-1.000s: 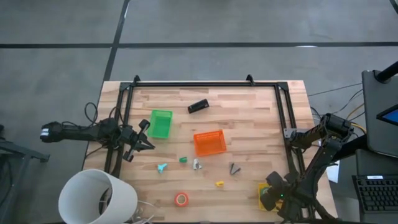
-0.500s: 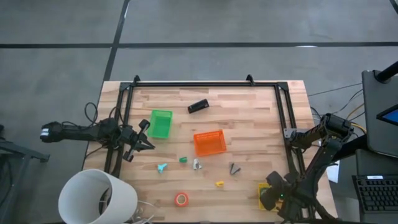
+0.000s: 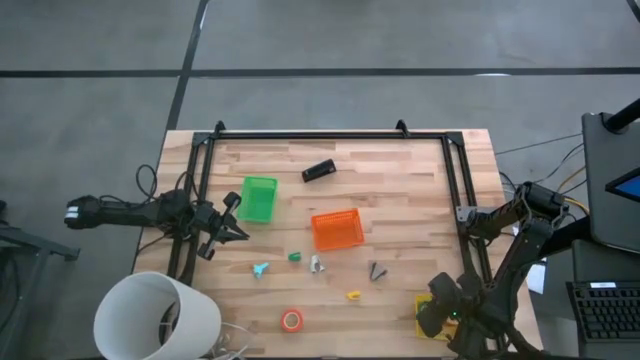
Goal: Pick and place Stapler, Stapler remover, tape
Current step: Put the black staple remover into the orange bin
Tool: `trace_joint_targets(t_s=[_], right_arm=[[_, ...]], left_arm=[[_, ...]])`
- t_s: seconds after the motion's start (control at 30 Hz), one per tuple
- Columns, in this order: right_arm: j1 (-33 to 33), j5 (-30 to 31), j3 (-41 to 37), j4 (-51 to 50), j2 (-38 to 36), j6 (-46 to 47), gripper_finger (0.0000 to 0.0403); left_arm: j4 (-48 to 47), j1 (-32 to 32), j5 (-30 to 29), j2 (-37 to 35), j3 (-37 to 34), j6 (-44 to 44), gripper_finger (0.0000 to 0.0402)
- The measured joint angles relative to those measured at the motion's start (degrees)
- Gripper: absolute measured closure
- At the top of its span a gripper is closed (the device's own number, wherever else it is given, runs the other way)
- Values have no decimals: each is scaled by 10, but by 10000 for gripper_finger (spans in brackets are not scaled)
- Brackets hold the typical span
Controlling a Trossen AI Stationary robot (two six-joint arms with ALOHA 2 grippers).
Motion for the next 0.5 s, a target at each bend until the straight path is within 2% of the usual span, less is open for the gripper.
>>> trace_joint_targets(t_s=[0.13, 0.33, 0.5], right_arm=[[-11, 60, 3, 4, 0, -28, 297], [-61, 66, -1, 12, 0, -48, 306], [-107, 66, -1, 65, 0, -232, 314]], left_arm=[[0, 0, 0, 0, 0, 0, 378], [0, 0, 0, 0, 0, 0, 378], [0, 0, 0, 0, 0, 0, 378]])
